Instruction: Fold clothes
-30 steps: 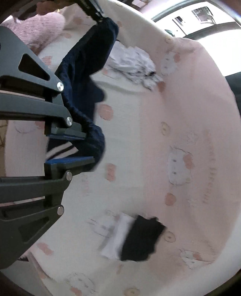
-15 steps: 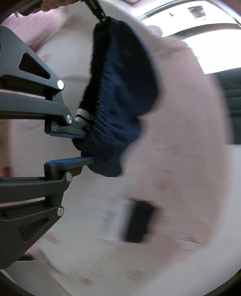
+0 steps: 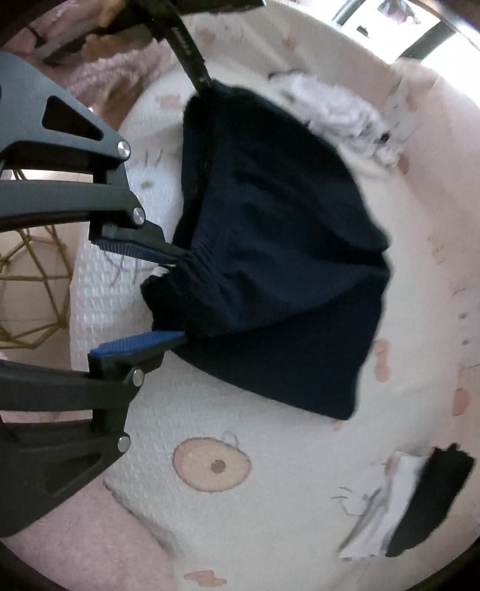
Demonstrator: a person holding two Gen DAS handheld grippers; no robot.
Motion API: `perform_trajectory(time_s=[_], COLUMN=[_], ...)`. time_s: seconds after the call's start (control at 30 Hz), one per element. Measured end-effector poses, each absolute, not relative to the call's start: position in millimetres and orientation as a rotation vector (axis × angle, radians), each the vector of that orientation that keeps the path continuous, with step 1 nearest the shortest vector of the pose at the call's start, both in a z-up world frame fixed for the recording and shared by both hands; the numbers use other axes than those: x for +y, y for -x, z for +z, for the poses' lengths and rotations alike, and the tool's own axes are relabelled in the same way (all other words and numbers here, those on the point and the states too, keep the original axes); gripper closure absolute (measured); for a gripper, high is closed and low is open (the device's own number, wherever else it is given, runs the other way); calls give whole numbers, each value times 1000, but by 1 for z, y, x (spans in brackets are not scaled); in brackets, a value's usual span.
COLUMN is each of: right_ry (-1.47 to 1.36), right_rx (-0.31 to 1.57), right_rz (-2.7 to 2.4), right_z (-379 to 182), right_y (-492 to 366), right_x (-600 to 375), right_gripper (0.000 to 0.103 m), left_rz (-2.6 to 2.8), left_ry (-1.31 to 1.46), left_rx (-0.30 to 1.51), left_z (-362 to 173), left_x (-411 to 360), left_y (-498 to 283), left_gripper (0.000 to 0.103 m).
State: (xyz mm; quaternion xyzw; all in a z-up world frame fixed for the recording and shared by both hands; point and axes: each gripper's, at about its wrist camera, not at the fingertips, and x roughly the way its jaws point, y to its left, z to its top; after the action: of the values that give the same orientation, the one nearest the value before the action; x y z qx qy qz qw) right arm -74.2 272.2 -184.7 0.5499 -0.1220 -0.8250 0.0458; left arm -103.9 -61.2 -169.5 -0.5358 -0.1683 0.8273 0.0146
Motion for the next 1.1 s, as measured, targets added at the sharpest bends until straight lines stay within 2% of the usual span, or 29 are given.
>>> perform_trajectory(time_s=[0.1, 0.23, 0.37, 0.43, 0.5, 0.6, 0.73, 0.87, 0.97, 1.03, 1.1], right_ry=[-1556, -1608, -1741, -1789, -1816, -1807, -1855, -1912, -1948, -1963, -1974], right_rx=[-425, -426, -332, -326, -400, -504, -501, -343, -225, -265, -300], right_rz=[-2558, -2562, -2554, -2566, -2588, -2637, -2612, -2483, -2466, -2507, -2557], right_z=[-170, -173, -186, -193, -194, -192, -199, -215, -221, -221, -219], right_y=[67, 68, 71, 71, 71, 73, 76, 81, 84, 87, 88], right_x=[279, 283, 279, 282, 295, 312, 314, 288, 275, 283, 293], right_gripper=[55, 54, 54, 54, 54, 54, 54, 54, 54, 54, 54], left_rz=[2640, 2703, 2796, 2844, 2880, 2845, 2617, 2734, 2741, 2711, 2639], left_ry=[1564, 1515, 1474, 1502, 1505, 1458, 1447, 1780, 1913, 1970, 1918], left_rx=[-491, -322, -176, -309, -452, -420, -421, -12, -255, -410, -454], left_z=[-156, -146, -134, -129, -126, -127, -134, -150, -155, -157, -151], left_x=[-62, -47, -38, -56, -74, -73, -54, -44, -81, -101, -101], left_y=[103, 108, 100, 96, 91, 92, 100, 108, 103, 99, 98], left_gripper=[67, 67, 67, 54, 54, 54, 54, 54, 51, 48, 48])
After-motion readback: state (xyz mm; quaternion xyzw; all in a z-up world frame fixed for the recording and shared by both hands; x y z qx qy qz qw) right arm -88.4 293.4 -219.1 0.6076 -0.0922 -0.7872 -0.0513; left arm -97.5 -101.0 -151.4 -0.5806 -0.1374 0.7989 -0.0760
